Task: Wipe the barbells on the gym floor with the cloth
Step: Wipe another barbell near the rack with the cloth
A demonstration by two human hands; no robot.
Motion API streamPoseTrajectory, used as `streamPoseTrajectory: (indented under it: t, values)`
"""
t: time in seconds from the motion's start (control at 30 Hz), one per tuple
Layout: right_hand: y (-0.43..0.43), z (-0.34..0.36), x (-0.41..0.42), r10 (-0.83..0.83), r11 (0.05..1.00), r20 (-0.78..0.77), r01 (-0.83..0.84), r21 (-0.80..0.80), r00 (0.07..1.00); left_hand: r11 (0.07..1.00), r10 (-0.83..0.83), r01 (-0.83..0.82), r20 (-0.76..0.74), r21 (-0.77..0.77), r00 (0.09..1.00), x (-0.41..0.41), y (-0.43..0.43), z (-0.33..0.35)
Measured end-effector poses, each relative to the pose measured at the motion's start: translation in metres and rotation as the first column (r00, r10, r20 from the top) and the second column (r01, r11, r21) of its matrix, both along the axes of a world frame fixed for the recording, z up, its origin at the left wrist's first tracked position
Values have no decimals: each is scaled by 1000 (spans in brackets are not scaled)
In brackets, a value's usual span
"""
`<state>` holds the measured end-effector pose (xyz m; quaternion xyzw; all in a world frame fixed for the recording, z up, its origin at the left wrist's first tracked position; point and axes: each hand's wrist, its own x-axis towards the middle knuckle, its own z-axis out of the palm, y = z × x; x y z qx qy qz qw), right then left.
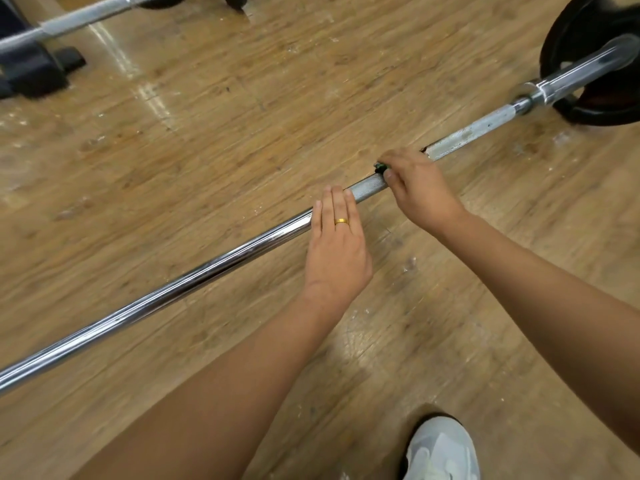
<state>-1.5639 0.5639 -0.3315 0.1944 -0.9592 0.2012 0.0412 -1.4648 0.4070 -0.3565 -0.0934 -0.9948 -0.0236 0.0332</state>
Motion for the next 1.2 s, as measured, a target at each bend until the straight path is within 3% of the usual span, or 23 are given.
streamPoseTrajectory:
  t: [0.13,0.3,0.47,0.63,0.8,0.93,1.1,1.2]
  values:
    - [14,7,14,117,993,50,-119,25,992,999,13,-14,25,46,1000,11,8,1]
    - [9,1,19,-67,997,-33,65,-49,997,996,3,-8,54,93,999,12,15,13]
    - [21,3,34,28,999,27,-28,-20,999,997,-55,53,42,48,998,9,6,11]
    - [21,5,45,-92,995,-4,92,-46,996,994,-46,42,41,100,998,23,18,12]
    - [46,5,65,92,996,73,-93,11,993,995,-75,75,5,69,997,42,22,6]
    - [59,9,64,-82,997,72,82,4,994,991,-103,103,-3,81,995,52,28,4]
    - [60,6,91,71,997,106,-73,11,992,991,-113,113,-7,71,994,69,37,0]
    - [72,10,87,-18,1000,95,15,23,995,990,-126,127,-18,65,992,78,40,-2]
